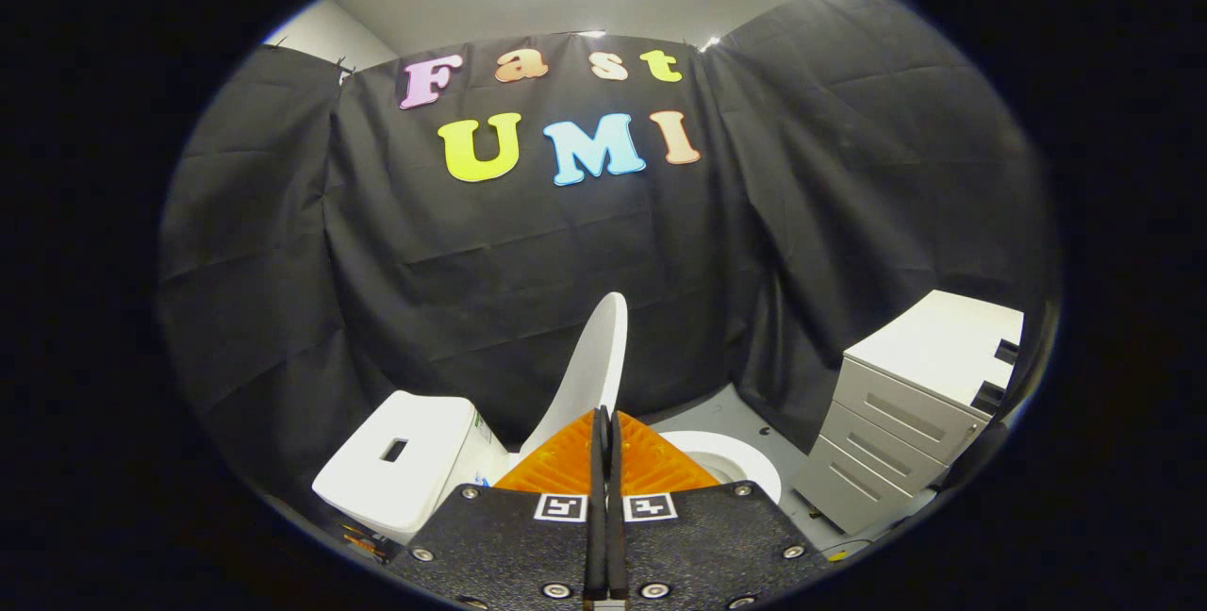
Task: Open the toilet lid.
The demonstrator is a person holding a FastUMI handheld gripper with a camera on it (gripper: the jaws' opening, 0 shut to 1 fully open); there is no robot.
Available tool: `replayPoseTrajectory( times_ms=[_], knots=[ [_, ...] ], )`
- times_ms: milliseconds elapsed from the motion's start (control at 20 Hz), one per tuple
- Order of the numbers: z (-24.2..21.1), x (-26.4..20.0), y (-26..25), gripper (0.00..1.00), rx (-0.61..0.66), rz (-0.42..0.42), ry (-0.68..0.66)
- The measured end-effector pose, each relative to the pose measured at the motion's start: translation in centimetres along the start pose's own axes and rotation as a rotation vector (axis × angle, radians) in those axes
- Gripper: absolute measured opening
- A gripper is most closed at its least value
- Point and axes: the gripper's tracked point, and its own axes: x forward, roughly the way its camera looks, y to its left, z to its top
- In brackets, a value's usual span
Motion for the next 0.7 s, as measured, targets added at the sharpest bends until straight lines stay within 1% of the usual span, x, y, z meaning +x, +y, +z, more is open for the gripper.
replayPoseTrajectory(
  times_ms=[300, 450, 700],
  knots=[
    [1.2, -0.3, 3.2, 0.00, -0.041, 0.039, -0.018],
    [1.8, -0.5, 5.5, 0.00, -0.063, 0.064, -0.028],
    [2.2, -1.1, 9.9, 0.00, -0.138, 0.099, -0.025]
  ],
)
